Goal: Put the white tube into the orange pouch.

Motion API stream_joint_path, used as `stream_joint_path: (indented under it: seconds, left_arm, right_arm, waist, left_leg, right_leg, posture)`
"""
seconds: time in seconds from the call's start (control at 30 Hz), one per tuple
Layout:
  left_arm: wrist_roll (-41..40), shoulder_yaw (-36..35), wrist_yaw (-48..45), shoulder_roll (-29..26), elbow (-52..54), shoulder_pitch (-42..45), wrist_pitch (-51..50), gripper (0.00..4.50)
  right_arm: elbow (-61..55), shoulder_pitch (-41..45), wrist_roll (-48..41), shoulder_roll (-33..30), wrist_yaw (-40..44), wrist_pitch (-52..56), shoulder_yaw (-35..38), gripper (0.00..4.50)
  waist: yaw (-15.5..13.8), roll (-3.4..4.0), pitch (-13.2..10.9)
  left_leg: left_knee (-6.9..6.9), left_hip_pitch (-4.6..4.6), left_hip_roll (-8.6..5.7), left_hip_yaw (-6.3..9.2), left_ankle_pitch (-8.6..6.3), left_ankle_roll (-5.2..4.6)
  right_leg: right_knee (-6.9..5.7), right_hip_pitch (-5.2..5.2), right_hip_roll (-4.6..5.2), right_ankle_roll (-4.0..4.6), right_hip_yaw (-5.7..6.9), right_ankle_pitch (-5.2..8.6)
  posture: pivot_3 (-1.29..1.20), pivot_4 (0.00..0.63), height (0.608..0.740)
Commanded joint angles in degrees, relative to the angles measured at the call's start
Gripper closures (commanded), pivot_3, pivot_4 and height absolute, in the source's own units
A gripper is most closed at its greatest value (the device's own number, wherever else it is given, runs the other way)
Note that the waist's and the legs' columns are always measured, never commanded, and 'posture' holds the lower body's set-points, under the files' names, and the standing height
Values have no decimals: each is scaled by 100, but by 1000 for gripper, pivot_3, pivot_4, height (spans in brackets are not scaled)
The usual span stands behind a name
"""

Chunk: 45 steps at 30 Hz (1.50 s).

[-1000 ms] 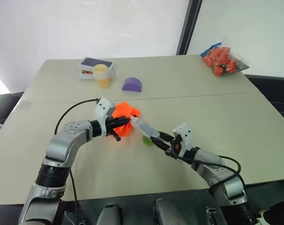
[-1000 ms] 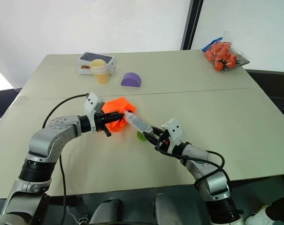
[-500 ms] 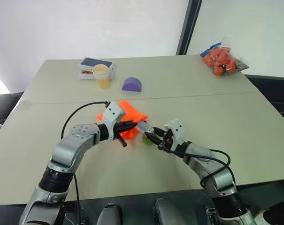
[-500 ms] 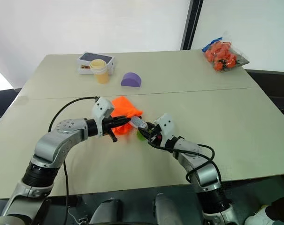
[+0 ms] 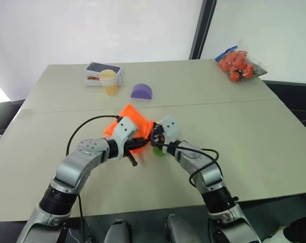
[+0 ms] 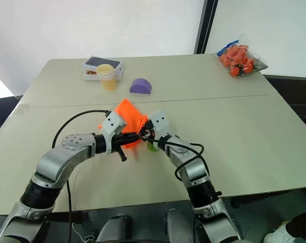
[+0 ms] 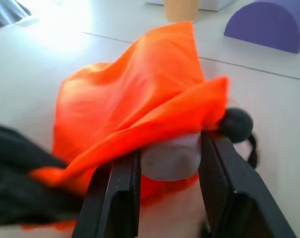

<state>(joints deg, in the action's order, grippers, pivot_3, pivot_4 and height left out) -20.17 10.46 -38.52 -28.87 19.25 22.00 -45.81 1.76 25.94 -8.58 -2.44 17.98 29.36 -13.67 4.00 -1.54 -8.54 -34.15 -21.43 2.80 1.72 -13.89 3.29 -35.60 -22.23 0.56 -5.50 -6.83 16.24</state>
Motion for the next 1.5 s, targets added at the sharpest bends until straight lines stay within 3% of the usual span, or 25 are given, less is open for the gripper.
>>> stream_joint_path:
  seconds: [0.03, 0.07, 0.1, 0.3, 0.53, 0.7, 1.07, 1.17, 1.33, 1.37, 1.43, 1.5]
  left_arm:
    - [29, 19, -30, -89, 176, -45, 49, 4500]
    - [45, 13, -18, -97, 150, -46, 67, 4500]
    - [53, 0, -6, -96, 123, -44, 80, 4500]
    - [155, -141, 90, -32, -167, -5, 236, 4500]
    - [240, -237, 92, 6, -585, 125, 496, 4500]
    - [273, -268, 26, -49, -840, 156, 638, 4500]
    - [219, -221, -169, -97, -826, 113, 708, 4500]
    - [215, -255, -143, -67, -812, 100, 690, 4500]
    - [73, -323, -141, -28, -694, 20, 532, 4500]
    - [70, -329, -133, -22, -684, 11, 522, 4224]
    - [54, -349, -114, -5, -681, -2, 497, 3630]
    - [27, -369, -121, 5, -679, -9, 486, 2606]
  right_arm:
    - [112, 131, 140, 140, -138, -104, 5, 3182]
    - [95, 117, 110, 139, -76, -119, 19, 3182]
    - [57, 94, 78, 130, -17, -130, 38, 2815]
    - [-978, -433, -225, -362, 653, 75, 20, 117]
    - [-2353, -1376, -631, -1595, 1671, 314, 132, 117]
    - [-2419, -1557, -295, -2205, 1783, -16, 121, 117]
    - [-898, -974, 396, -1963, 1470, -783, -106, 117]
    - [-747, -952, 533, -1961, 1443, -884, -125, 1341]
    - [-730, -985, 685, -2029, 1452, -885, -116, 3787]
    - [-736, -991, 718, -2057, 1458, -897, -113, 4359]
    - [-767, -1007, 759, -2106, 1458, -918, -78, 4500]
    - [-844, -1038, 745, -2152, 1484, -904, -9, 4500]
  waist:
    - [-1, 1, 1]
    - [-1, 1, 1]
    - [-1, 1, 1]
    - [-22, 1, 1]
    - [-14, 0, 1]
    - [6, -3, 2]
    - [-12, -5, 2]
    - [-12, -5, 2]
    - [-6, -5, 3]
    - [-7, -6, 3]
    - [-10, -6, 3]
    - [-12, -6, 3]
  left_leg:
    - [0, 0, 0, 1, 0, 0]
    - [1, 0, 0, 1, 0, 0]
    - [1, 0, 0, 0, 0, 0]
    - [0, -3, 0, 1, 0, 0]
    - [2, -1, 0, 2, 0, 0]
    - [-3, 2, -1, -2, 0, 0]
    - [0, -3, -1, -2, 0, 0]
    - [2, -2, -1, -2, 0, 0]
    - [0, 0, -1, -2, 0, 0]
    - [0, 1, -1, -1, 0, 0]
    - [0, 2, -1, -1, 0, 0]
    - [-1, 2, -1, -1, 0, 0]
  right_leg:
    - [0, 0, 0, 0, 0, 0]
    - [0, 0, 0, 0, 0, 0]
    - [0, 0, 0, 0, 0, 0]
    - [2, 2, 1, -1, 3, 1]
    - [2, 2, 0, -2, 5, 2]
    - [5, 3, 0, -19, -1, 14]
    - [12, 3, 1, 1, 1, 2]
    - [11, 3, 1, 0, 1, 2]
    - [8, 4, 1, 0, 0, 1]
    - [7, 5, 1, 0, 1, 1]
    - [5, 5, 0, 0, 1, 1]
    - [4, 5, 0, 0, 1, 1]
  posture:
    - [0, 150, 723]
    - [0, 150, 723]
    - [0, 150, 723]
    - [0, 150, 723]
    - [0, 150, 723]
    - [0, 150, 723]
    - [0, 150, 723]
    - [0, 150, 723]
    - [0, 150, 723]
    - [0, 150, 723]
    - [0, 150, 723]
    - [0, 150, 723]
